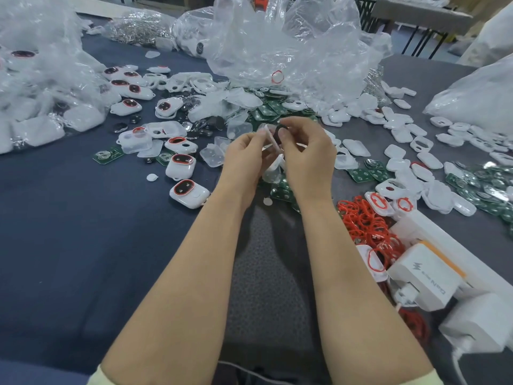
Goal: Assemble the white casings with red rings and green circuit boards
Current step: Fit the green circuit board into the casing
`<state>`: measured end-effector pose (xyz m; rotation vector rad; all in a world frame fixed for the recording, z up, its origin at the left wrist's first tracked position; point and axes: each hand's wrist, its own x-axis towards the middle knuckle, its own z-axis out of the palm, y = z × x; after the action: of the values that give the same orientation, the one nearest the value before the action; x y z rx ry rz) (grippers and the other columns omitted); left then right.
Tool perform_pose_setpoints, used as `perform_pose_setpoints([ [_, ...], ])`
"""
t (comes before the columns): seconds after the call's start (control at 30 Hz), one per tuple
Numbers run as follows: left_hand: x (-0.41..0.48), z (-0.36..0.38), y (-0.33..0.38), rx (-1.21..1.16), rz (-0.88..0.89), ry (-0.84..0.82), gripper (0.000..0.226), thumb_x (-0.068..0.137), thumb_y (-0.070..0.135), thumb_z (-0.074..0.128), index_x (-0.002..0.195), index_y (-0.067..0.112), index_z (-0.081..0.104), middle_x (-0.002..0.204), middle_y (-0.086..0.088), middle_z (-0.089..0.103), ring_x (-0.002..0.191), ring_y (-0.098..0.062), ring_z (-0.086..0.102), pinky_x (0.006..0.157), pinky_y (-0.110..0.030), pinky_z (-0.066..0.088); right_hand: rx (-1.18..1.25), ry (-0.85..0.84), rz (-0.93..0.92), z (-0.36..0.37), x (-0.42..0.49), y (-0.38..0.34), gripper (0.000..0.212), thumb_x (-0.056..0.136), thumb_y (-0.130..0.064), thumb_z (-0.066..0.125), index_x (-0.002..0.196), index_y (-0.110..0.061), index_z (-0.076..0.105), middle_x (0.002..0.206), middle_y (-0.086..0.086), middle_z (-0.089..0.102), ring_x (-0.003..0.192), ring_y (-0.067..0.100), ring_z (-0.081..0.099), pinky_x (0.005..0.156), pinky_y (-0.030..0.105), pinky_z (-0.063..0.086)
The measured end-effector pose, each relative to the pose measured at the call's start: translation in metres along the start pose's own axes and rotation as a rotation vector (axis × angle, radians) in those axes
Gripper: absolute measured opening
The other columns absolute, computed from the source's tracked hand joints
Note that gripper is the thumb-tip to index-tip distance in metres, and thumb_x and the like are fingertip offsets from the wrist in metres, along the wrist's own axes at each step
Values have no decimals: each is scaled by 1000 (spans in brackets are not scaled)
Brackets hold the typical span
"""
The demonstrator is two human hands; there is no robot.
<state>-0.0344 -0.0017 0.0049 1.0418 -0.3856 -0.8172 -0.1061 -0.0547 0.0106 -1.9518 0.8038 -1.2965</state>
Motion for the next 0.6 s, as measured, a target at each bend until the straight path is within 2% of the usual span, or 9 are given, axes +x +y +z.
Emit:
perform_pose_setpoints([
  [0.13,-2,1,-1,97,60,22,17,95,21,58,87,6,55,92,-17,61,88,-22,59,94,-36,50,78,44,73,1,0,2,4,87,-8,65,91,-8,66,79,-6,64,73,7,61,71,19,50],
  [0.27,-3,0,-3,177,136,57,12,96,18,58,90,8,57,93,-14,63,88,-22,60,93,-42,52,114,43,166,1,1,5,4,86,-14,66,84,-16,64,88,2,67,76,14,58,72,25,48],
  [0.33,-2,-1,-4,207,153,65,9,95,18,58,90,10,59,91,-10,65,87,-21,62,91,-43,52,201,43,258,1,2,5,10,86,-14,66,80,-20,62,87,2,67,79,16,60,73,28,50],
  [0.43,-1,-1,-5,229,155,54,2,94,11,58,93,11,60,88,-6,66,86,-20,63,90,-41,54,368,15,363,1,2,5,16,87,-8,66,78,-20,60,76,-3,62,73,11,58,66,22,47],
  [0.5,-1,-3,-4,224,157,51,6,92,7,58,92,12,61,85,-3,66,84,-18,64,87,-37,55,483,-23,417,0,3,6,15,88,-5,64,79,-17,59,70,-2,62,68,12,59,62,21,47],
  [0.6,-2,-4,-2,139,118,17,4,94,12,58,94,10,62,91,-7,67,87,-17,64,86,-34,55,612,-80,479,-3,5,8,13,90,-5,61,81,-14,59,60,-8,64,58,7,60,53,17,47],
])
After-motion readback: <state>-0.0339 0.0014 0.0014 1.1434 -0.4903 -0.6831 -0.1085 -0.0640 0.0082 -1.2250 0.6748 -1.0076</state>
